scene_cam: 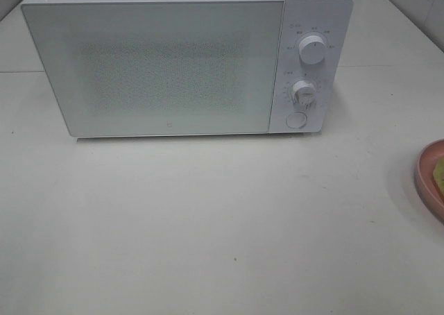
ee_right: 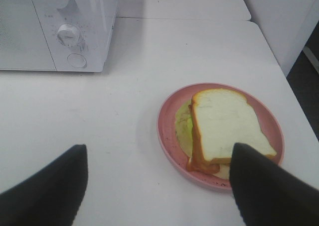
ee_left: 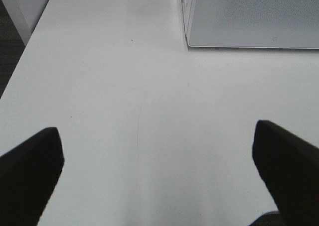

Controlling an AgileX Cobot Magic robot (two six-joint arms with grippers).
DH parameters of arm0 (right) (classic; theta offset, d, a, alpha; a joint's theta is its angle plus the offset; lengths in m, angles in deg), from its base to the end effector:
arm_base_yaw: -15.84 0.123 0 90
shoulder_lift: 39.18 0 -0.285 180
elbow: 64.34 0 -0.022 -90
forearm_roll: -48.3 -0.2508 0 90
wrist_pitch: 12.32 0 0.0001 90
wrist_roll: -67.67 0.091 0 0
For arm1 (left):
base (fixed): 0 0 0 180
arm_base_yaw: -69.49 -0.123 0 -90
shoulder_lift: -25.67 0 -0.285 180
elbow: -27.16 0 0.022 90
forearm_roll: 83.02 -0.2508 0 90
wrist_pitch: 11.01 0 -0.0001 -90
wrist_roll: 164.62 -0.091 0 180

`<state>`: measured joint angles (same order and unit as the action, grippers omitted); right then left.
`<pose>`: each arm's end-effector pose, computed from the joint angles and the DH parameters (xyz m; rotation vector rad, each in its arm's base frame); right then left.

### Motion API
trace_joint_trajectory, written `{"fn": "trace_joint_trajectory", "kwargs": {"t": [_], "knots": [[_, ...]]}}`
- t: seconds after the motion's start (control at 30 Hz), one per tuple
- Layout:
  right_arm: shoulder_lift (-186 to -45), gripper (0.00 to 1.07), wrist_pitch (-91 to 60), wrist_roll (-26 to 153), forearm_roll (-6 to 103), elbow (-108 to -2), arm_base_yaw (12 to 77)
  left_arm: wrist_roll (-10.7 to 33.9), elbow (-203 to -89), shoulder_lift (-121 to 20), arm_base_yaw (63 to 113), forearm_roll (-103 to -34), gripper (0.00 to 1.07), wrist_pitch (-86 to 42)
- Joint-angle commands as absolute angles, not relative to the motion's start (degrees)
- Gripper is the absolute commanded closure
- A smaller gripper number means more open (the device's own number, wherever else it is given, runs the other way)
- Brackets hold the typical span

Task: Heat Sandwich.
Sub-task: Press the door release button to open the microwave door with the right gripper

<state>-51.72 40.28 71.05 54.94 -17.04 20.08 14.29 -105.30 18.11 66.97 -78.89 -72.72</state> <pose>0.0120 -0.0075 0.2955 -0.0233 1.9576 -0.0490 -0.0081 -0.0061 0.2811 -0.0204 2.0368 -0.0466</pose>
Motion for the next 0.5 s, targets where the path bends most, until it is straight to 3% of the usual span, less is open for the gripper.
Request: {"fn": "trace_joint_trajectory", "kwargs": {"t": [0.03,0.5], "knots": [[-53.90,0.32,37.13,70.76,55.17,-17.49,19.85,14.29,-105.24,19.43,66.74,-79.01,0.09,-72.43],[-63.92,0.32,27.27,70.76,55.17,-17.49,19.85,14.29,-105.24,19.43,66.74,-79.01,0.09,-72.43]]}}
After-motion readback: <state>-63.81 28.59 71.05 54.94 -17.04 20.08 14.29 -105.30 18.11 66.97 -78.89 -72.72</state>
